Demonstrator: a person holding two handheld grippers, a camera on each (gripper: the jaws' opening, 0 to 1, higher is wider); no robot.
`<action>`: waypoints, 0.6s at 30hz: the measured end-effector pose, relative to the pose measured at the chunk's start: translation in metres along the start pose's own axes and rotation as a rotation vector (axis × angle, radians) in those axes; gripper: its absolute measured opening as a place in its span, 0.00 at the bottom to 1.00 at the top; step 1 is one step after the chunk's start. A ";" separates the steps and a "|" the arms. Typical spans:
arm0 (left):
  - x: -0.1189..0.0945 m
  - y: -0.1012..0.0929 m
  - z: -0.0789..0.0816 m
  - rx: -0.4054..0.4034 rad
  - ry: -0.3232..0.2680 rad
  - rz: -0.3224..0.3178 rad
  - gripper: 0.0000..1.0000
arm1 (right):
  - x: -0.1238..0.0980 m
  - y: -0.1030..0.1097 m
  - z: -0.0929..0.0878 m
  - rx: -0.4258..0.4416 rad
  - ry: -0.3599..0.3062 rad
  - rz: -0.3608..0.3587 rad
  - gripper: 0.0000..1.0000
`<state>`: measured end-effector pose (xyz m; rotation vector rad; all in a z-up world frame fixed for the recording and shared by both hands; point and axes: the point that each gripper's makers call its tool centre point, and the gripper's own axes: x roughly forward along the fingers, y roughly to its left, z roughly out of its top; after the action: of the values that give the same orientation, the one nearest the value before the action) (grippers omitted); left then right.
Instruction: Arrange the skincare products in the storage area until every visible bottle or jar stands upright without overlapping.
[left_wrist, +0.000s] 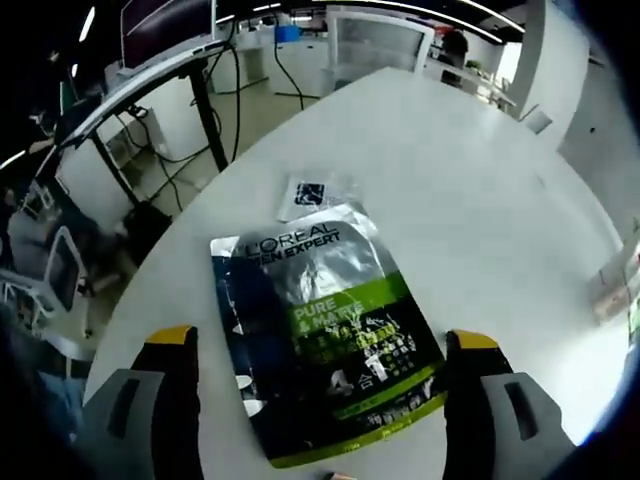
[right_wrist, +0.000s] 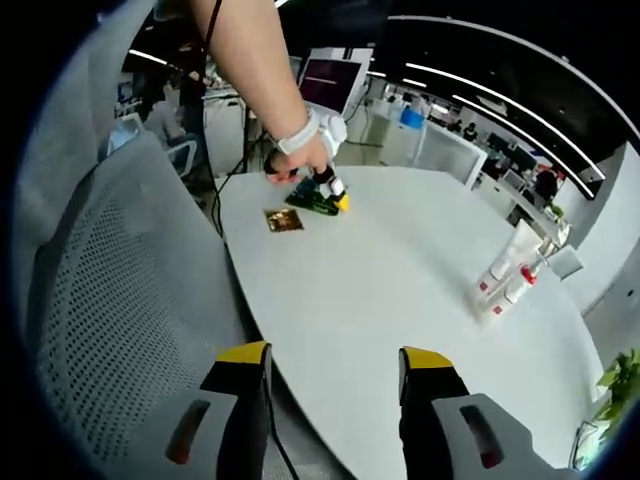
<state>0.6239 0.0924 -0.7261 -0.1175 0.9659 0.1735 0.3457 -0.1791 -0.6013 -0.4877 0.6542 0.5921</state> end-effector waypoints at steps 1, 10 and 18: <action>0.000 0.000 0.001 0.005 -0.002 -0.003 0.99 | 0.000 0.000 -0.001 -0.002 0.006 0.000 0.45; 0.001 0.003 0.014 0.094 -0.035 -0.064 0.76 | 0.000 0.003 -0.002 -0.016 0.010 0.013 0.43; 0.002 -0.002 0.014 0.143 -0.087 -0.106 0.67 | 0.001 0.005 -0.004 -0.024 0.019 0.025 0.40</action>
<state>0.6366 0.0926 -0.7200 -0.0296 0.8799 0.0113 0.3414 -0.1770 -0.6056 -0.5082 0.6732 0.6202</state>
